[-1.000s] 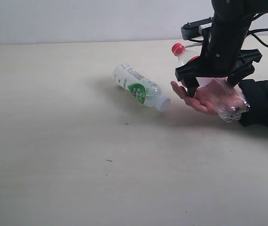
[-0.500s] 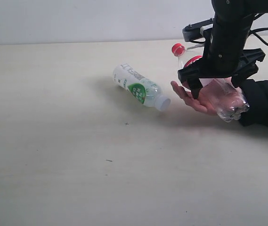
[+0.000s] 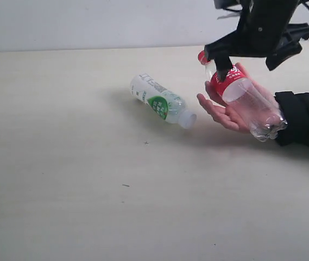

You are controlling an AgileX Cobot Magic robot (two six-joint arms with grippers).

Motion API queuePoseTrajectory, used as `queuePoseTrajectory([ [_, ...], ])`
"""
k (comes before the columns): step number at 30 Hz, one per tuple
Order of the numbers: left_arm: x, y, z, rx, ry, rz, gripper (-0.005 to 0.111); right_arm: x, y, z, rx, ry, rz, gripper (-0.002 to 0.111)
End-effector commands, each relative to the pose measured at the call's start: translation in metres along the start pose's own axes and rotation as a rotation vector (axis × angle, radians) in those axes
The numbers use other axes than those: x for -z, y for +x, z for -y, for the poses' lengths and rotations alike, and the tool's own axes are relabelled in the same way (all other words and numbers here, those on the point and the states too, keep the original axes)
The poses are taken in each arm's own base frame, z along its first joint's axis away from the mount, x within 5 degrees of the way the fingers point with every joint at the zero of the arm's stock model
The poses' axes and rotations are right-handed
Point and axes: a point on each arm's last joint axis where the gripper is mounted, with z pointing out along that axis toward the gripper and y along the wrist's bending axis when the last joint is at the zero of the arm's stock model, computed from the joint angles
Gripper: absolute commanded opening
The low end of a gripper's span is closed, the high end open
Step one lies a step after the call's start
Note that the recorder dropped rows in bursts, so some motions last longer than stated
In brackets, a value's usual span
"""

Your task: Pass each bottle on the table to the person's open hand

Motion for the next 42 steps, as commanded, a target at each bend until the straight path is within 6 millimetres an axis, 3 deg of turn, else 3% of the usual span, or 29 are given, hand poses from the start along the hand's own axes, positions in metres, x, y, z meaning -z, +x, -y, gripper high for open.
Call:
queuePoseTrajectory([
  [1, 0.0, 0.001, 0.0, 0.005, -0.001, 0.001, 0.0, 0.043, 0.002, 0.009, -0.015, -0.024, 0.109, 0.088],
  [5, 0.0, 0.001, 0.0, 0.005, -0.001, 0.001, 0.0, 0.075, 0.016, 0.016, -0.002, -0.035, 0.184, 0.075],
  [13, 0.0, 0.001, 0.0, 0.005, -0.001, 0.001, 0.0, 0.141, 0.069, 0.034, -0.007, -0.083, 0.349, 0.002],
  [18, 0.0, 0.001, 0.0, 0.005, -0.001, 0.001, 0.0, 0.152, 0.112, 0.041, 0.03, -0.104, 0.478, 0.0],
  [26, 0.0, 0.001, 0.0, 0.005, -0.001, 0.001, 0.0, 0.111, 0.179, 0.043, 0.078, -0.144, 0.68, 0.0],
  [29, 0.0, 0.001, 0.0, 0.005, -0.001, 0.001, 0.0, 0.106, 0.195, 0.043, 0.079, -0.169, 0.807, 0.0],
  [42, 0.0, 0.001, 0.0, 0.005, -0.001, 0.001, 0.0, 0.146, 0.238, 0.056, 0.045, -0.195, 1.092, 0.0],
])
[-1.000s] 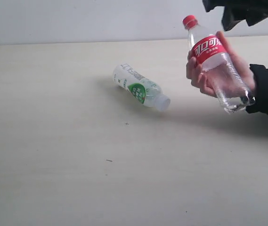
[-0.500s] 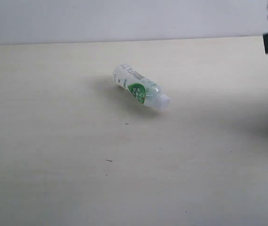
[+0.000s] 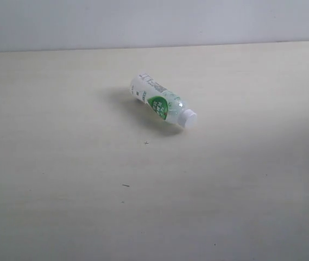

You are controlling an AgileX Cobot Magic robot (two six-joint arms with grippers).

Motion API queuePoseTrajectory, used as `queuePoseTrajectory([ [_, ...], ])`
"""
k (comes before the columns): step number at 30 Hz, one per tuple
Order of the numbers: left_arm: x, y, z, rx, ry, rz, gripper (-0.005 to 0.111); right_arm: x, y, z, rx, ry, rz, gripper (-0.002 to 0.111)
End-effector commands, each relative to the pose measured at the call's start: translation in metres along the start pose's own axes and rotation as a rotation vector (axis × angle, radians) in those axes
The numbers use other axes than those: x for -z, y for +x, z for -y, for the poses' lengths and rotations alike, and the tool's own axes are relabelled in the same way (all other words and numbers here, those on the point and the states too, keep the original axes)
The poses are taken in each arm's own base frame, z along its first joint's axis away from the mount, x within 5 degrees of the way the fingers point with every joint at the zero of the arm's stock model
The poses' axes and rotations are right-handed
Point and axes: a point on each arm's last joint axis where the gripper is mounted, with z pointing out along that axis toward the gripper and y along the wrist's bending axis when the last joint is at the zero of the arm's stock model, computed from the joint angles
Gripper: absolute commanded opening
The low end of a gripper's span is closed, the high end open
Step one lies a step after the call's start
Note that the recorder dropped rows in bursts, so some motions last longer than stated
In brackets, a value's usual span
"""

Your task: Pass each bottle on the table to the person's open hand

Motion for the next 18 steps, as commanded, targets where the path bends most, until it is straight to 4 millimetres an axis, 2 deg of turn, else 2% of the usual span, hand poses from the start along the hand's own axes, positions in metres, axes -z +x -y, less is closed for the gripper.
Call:
queuePoseTrajectory([
  [1, 0.0, 0.001, 0.0, 0.005, -0.001, 0.001, 0.0, 0.01, 0.0, 0.001, 0.004, 0.002, 0.051, 0.0],
  [11, 0.0, 0.001, 0.0, 0.005, -0.001, 0.001, 0.0, 0.022, 0.002, 0.001, 0.002, -0.001, 0.115, 0.0],
  [18, 0.0, 0.001, 0.0, 0.005, -0.001, 0.001, 0.0, 0.043, 0.0, 0.002, -0.011, -0.002, 0.198, 0.0],
])
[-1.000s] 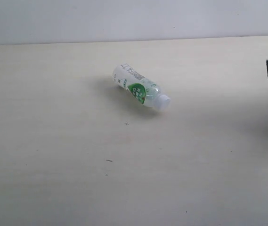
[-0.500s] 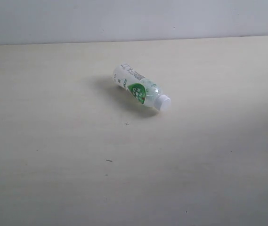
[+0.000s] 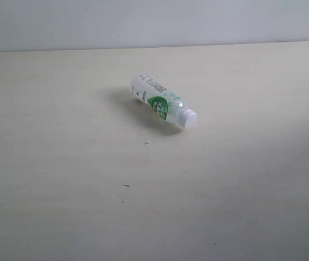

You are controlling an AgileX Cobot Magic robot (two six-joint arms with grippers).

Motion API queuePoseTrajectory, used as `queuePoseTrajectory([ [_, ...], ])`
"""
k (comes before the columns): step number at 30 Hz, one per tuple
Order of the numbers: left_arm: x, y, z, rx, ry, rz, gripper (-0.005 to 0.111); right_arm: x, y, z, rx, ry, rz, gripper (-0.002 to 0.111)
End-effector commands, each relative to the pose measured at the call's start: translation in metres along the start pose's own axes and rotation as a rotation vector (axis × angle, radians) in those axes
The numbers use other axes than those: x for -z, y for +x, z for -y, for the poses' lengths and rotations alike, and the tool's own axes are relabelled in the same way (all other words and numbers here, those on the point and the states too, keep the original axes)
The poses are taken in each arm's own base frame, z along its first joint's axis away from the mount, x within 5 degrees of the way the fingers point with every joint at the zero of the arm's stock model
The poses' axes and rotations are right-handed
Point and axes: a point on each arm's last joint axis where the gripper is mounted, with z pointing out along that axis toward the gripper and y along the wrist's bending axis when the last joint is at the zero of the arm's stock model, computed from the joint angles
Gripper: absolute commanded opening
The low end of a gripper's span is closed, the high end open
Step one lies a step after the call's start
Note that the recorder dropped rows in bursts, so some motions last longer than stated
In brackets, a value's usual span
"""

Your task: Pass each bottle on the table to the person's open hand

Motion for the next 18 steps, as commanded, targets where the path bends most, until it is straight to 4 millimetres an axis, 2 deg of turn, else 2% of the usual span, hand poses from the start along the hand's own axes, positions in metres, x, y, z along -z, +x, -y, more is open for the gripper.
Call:
queuePoseTrajectory([
  [1, 0.0, 0.001, 0.0, 0.005, -0.001, 0.001, 0.0, 0.015, -0.003, 0.001, -0.004, 0.002, 0.069, 0.0],
  [10, 0.0, 0.001, 0.0, 0.005, -0.001, 0.001, 0.0, 0.053, -0.002, 0.003, -0.009, 0.005, 0.215, 0.0],
  [14, 0.0, 0.001, 0.0, 0.005, -0.001, 0.001, 0.0, 0.065, 0.006, 0.002, -0.006, -0.001, 0.307, 0.0],
  [18, 0.0, 0.001, 0.0, 0.005, -0.001, 0.001, 0.0, 0.072, 0.006, 0.002, -0.009, -0.007, 0.35, 0.0],
])
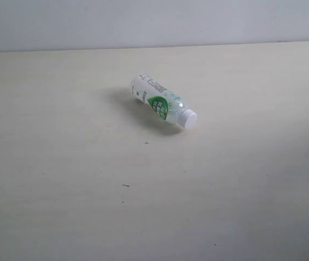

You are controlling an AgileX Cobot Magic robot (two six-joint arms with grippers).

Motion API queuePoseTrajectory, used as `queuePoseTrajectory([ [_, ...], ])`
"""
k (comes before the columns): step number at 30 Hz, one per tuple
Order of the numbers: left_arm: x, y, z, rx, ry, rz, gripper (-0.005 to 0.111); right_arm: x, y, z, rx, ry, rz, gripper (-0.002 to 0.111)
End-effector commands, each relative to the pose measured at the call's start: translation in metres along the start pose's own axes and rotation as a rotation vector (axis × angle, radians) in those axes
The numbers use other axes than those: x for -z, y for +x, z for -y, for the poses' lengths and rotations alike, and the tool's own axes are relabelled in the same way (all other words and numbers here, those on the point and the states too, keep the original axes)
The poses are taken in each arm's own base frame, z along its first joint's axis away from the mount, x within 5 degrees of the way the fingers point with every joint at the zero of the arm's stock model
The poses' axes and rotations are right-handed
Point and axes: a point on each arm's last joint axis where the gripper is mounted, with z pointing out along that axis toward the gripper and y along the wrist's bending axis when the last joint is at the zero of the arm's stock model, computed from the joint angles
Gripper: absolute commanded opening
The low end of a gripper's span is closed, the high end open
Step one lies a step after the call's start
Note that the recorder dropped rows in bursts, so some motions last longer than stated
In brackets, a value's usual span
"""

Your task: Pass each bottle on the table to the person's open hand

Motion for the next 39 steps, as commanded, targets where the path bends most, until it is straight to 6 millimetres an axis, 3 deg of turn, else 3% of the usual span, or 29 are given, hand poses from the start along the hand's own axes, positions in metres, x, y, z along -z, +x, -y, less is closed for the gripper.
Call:
queuePoseTrajectory([
  [1, 0.0001, 0.0012, -0.0004, 0.005, -0.001, 0.002, 0.0, 0.0046, -0.0031, -0.0002, 0.0, -0.012, 0.046, 0.0],
  [39, -0.0001, 0.0013, -0.0005, 0.001, -0.002, 0.0, 0.0, 0.004, -0.0004, 0.001, 0.049, -0.057, 0.024, 0.0],
])
